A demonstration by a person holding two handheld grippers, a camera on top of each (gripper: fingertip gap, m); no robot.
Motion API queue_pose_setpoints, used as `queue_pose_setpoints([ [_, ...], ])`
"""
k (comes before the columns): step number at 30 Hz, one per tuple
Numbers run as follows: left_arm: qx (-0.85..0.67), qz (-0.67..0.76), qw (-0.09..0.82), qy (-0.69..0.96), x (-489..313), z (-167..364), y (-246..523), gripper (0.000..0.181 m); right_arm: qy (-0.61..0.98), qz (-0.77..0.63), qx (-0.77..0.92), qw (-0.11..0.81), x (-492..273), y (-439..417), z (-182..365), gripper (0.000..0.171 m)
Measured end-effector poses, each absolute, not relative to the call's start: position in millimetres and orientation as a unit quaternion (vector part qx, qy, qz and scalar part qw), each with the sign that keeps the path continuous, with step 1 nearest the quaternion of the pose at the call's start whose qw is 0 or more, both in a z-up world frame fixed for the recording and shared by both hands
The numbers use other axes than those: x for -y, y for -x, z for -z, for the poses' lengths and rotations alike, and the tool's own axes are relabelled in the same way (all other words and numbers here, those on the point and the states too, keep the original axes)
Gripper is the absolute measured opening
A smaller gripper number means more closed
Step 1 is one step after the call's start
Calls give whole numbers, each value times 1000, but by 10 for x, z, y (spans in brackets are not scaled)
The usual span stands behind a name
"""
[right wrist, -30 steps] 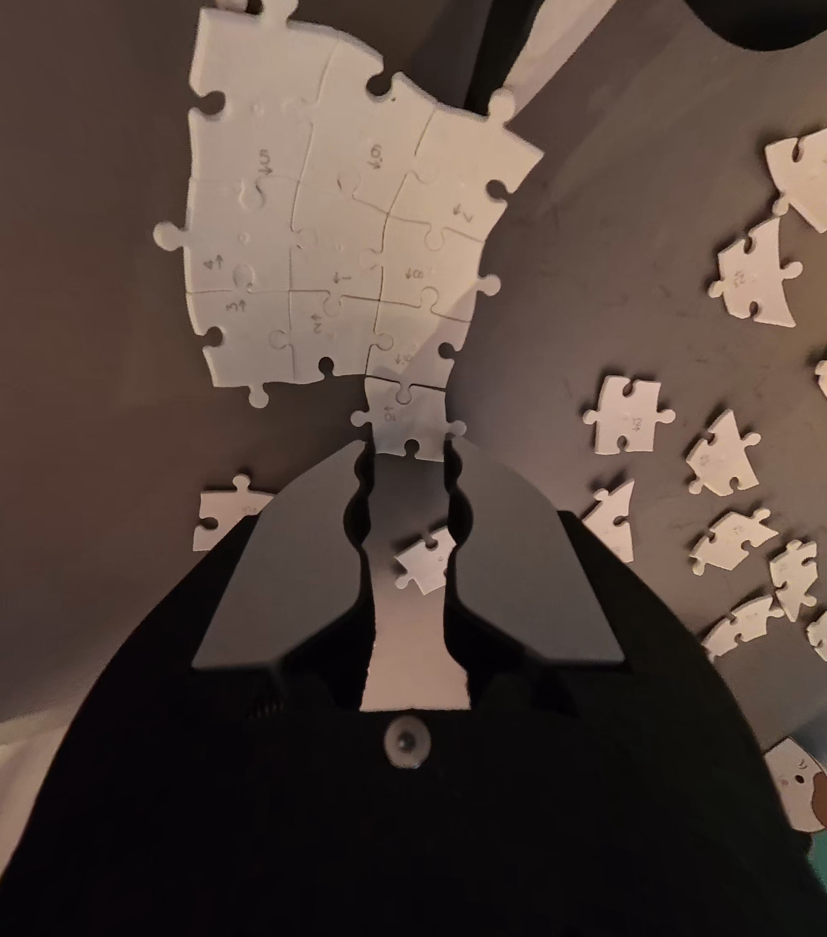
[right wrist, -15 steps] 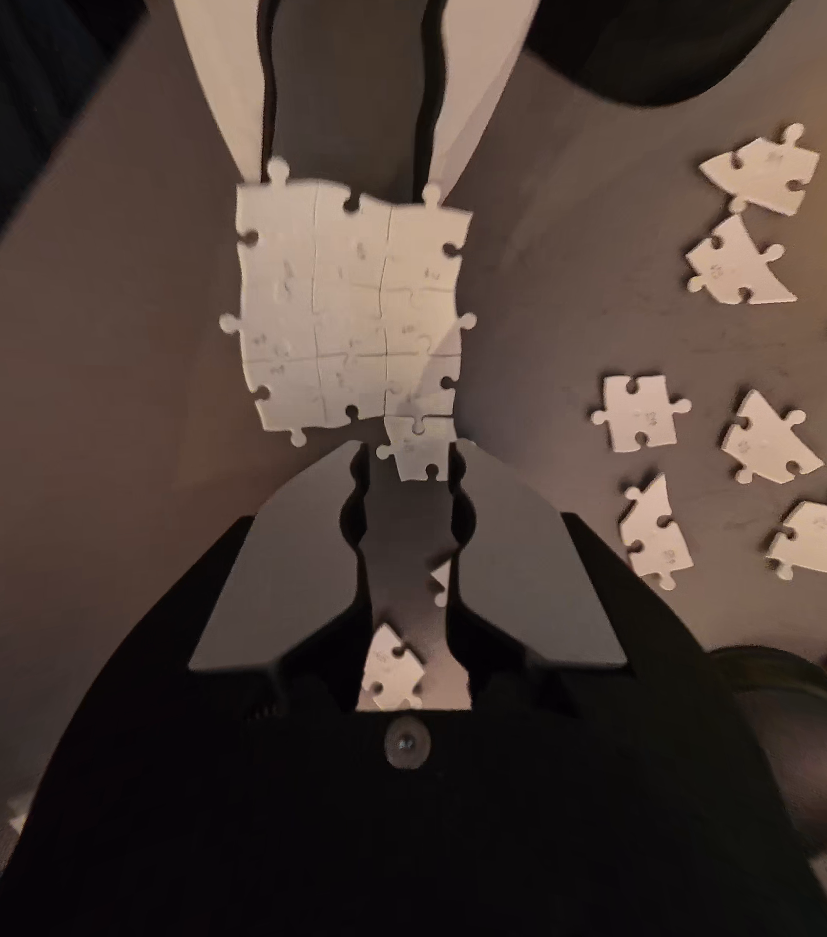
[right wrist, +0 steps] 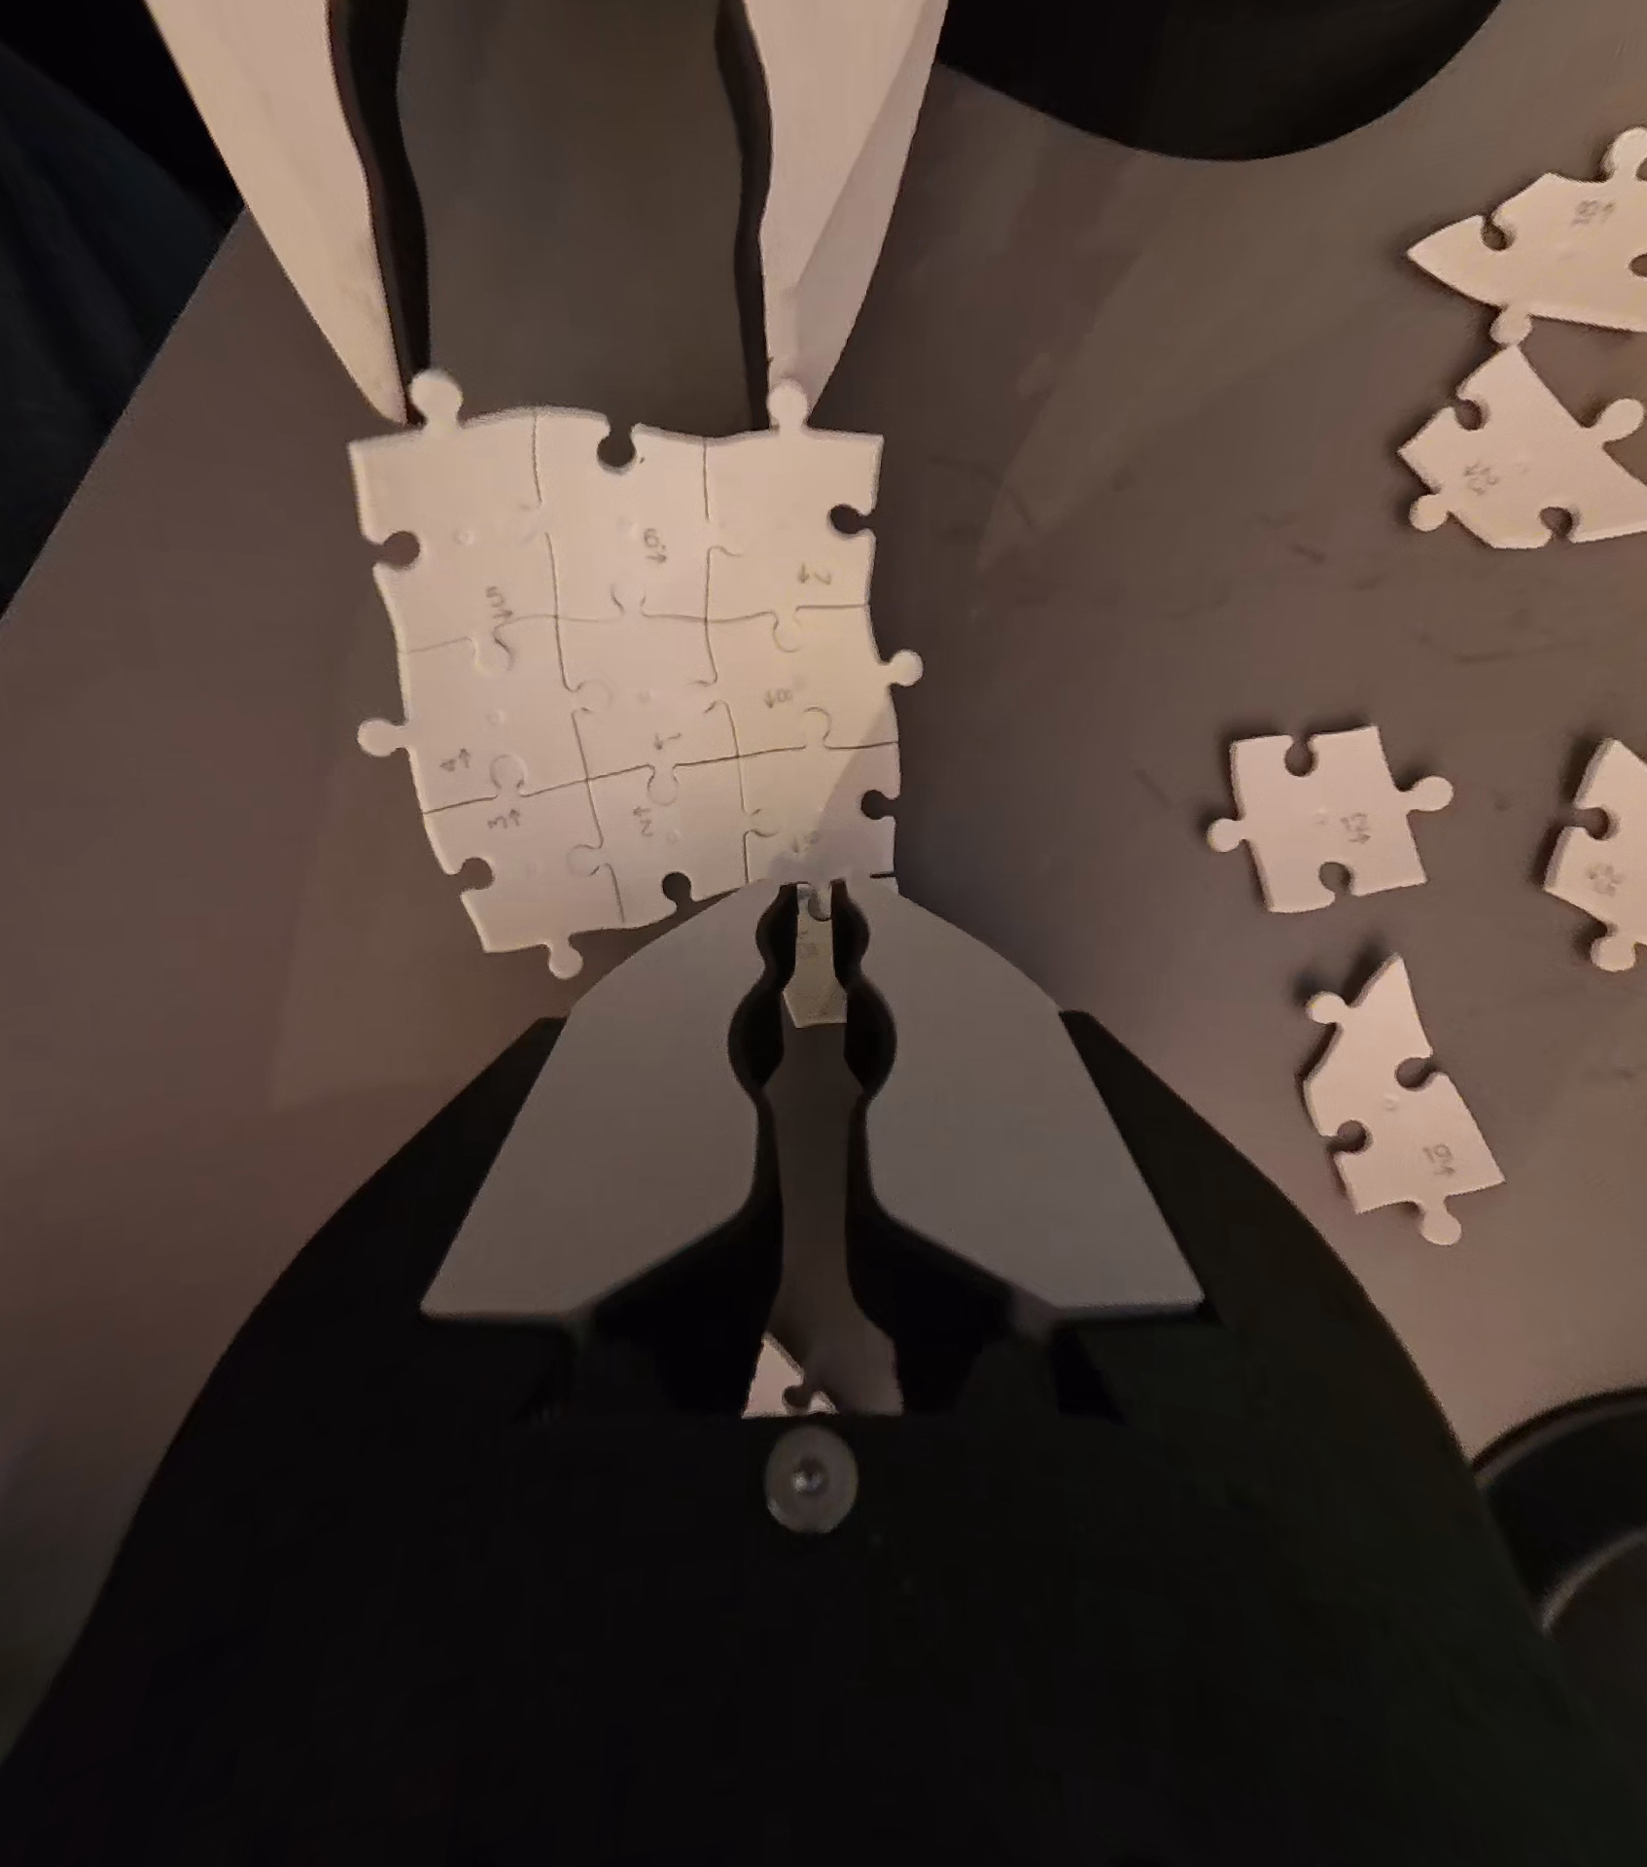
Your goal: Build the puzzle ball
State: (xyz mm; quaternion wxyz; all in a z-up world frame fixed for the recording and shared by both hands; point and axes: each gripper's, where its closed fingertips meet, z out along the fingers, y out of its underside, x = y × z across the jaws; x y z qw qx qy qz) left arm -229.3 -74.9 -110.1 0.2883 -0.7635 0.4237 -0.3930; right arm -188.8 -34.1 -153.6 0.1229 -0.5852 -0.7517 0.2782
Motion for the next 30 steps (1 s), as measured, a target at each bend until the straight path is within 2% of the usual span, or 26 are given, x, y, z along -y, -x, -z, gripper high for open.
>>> queue_pose_setpoints([
  [14, -411, 405, 298, 761, 695, 1028, 2251, 43, 609, -192, 760, 124, 323, 1880, 1548, 5],
  [30, -386, 412, 297, 770, 695, 1054, 2336, 43, 620, -174, 751, 147, 324, 1877, 1552, 6],
])
